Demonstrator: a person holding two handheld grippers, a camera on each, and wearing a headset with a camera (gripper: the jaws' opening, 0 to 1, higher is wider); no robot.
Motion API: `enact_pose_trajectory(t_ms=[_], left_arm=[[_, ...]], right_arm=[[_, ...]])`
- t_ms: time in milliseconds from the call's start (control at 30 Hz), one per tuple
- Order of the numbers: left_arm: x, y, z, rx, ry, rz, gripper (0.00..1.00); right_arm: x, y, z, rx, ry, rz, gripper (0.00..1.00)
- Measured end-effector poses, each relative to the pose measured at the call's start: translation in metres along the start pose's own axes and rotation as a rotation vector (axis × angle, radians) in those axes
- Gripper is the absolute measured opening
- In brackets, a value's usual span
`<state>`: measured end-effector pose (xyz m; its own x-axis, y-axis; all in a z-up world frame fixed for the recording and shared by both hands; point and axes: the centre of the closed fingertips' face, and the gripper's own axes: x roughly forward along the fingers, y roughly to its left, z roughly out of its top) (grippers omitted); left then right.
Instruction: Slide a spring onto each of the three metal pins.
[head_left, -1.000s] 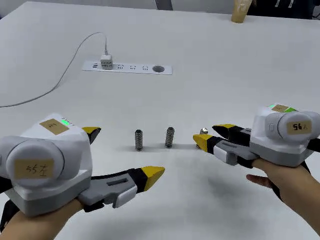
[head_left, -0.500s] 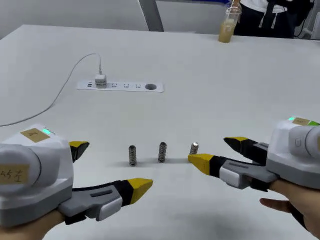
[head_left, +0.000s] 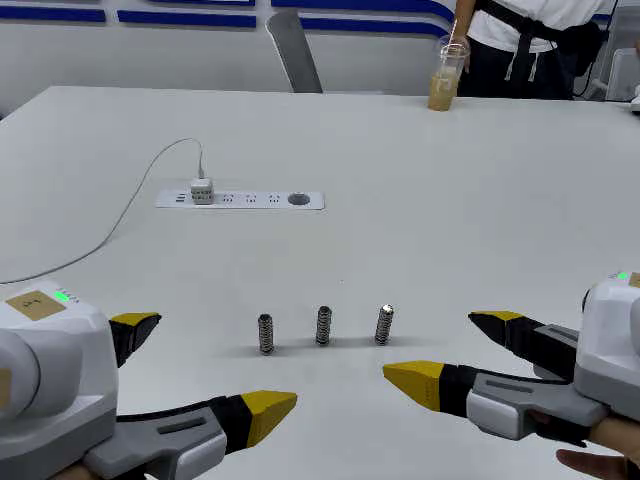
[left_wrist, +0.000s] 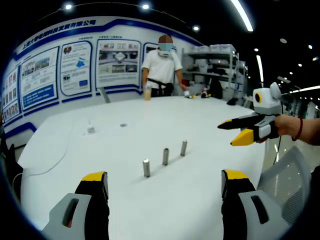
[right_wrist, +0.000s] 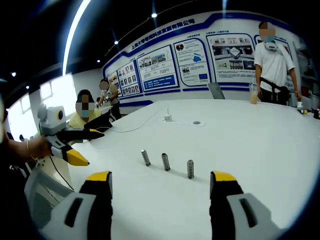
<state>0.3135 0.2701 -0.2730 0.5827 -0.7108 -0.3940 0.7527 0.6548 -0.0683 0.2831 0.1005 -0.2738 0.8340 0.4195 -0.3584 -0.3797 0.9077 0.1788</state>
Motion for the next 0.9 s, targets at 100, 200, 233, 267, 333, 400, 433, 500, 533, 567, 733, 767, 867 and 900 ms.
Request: enact_pose_trajectory(t_ms=[100, 200, 233, 267, 333, 400, 433, 500, 533, 567, 733, 767, 867, 900], left_arm=[[-0.006, 0.001, -0.001, -0.006, 0.001, 0.009, 0.97], [-0.011, 0.0, -0.005, 0.006, 0.011, 0.015, 0.99], [-0.012, 0.0, -0.006, 0.009, 0.013, 0.018, 0.99], [-0.013, 0.0, -0.007, 0.008, 0.012, 0.021, 0.99], [-0.015, 0.0, -0.008, -0.009, 0.006, 0.022, 1.0], [-0.016, 0.0, -0.009, -0.015, 0.006, 0.022, 1.0], [-0.017, 0.0, -0.011, -0.013, 0.01, 0.024, 1.0], [-0.017, 0.0, -0.012, -0.011, 0.011, 0.023, 1.0], [-0.018, 0.0, -0.012, -0.01, 0.011, 0.023, 1.0], [-0.018, 0.0, -0.012, -0.009, 0.01, 0.022, 1.0], [-0.017, -0.002, -0.012, -0.002, 0.014, 0.018, 1.0], [-0.017, -0.003, -0.012, 0.0, 0.014, 0.016, 1.0], [-0.016, -0.003, -0.011, 0.001, 0.011, 0.014, 1.0], [-0.016, -0.003, -0.011, 0.0, 0.011, 0.013, 1.0]], right_arm=[[-0.005, 0.004, -0.006, 0.007, 0.002, 0.005, 0.83], [-0.009, 0.008, -0.011, 0.003, -0.008, 0.001, 0.85], [-0.01, 0.01, -0.013, 0.003, -0.009, 0.002, 0.85], [-0.011, 0.012, -0.014, 0.002, -0.009, 0.004, 0.85], [-0.013, 0.014, -0.016, -0.002, -0.007, 0.005, 0.86], [-0.015, 0.017, -0.018, -0.006, -0.005, 0.003, 0.88], [-0.016, 0.018, -0.019, -0.013, -0.001, 0.004, 0.88], [-0.018, 0.02, -0.021, -0.017, 0.002, 0.003, 0.9], [-0.019, 0.02, -0.022, -0.018, 0.004, 0.003, 0.9], [-0.019, 0.02, -0.023, -0.017, 0.006, 0.002, 0.9], [-0.022, 0.017, -0.026, -0.009, 0.006, -0.013, 0.92], [-0.022, 0.017, -0.025, -0.011, 0.006, -0.016, 0.93], [-0.023, 0.016, -0.026, -0.017, 0.009, -0.021, 0.94], [-0.024, 0.016, -0.026, -0.02, 0.013, -0.021, 0.94]])
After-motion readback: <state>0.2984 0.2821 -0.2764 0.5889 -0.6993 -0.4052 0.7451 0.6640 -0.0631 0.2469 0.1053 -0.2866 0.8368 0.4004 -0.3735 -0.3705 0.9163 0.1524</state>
